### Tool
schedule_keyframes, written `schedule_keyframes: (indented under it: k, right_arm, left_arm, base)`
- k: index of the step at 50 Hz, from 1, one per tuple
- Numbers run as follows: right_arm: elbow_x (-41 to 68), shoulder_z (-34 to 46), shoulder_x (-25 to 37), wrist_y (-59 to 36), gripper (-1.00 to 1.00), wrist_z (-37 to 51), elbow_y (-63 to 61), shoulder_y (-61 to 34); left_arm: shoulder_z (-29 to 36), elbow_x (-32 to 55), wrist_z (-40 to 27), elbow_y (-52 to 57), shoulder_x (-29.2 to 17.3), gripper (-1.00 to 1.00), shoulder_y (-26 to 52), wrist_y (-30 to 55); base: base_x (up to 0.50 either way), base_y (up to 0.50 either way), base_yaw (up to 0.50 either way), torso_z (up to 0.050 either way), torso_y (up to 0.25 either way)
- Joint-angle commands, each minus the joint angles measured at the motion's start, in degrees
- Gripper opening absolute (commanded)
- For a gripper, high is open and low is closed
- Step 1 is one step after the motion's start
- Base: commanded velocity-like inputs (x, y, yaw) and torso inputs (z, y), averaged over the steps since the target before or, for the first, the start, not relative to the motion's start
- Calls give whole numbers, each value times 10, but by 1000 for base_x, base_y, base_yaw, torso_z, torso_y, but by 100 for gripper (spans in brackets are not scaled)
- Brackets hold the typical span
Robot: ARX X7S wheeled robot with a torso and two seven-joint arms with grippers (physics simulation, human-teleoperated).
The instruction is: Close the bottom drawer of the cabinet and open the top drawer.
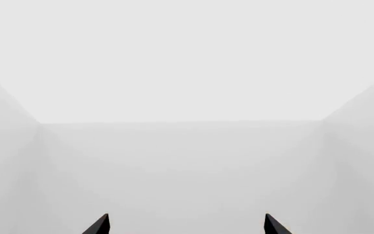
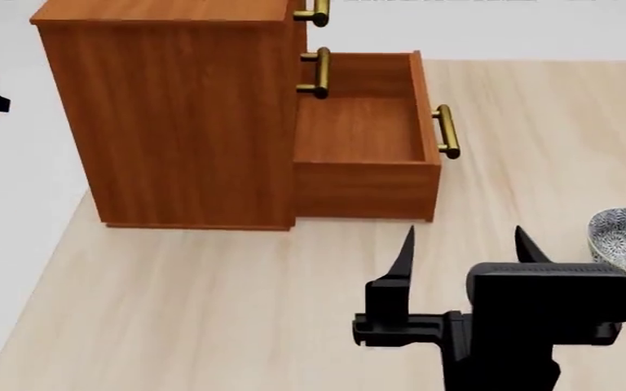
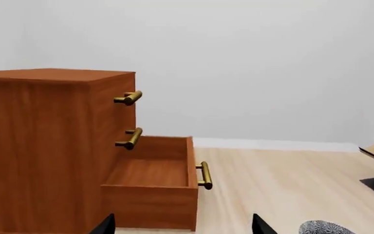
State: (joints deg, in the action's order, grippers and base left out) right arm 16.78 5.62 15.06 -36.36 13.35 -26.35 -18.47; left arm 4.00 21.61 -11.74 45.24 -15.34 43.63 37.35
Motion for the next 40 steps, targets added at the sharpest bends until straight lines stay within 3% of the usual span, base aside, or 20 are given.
schedule_keyframes:
  k: [1,40]
  right_arm:
    - [3,-6,2,-3,100,9,-9,2]
    - [14,-2,13,-13,100,19,-20,-6]
  left_arm:
    - [2,6,-3,1,-1,100,4,2]
    - [2,21,-13,4,-8,100,11,-1]
  base:
    - [223,0,0,0,0]
    - [305,0,0,0,0]
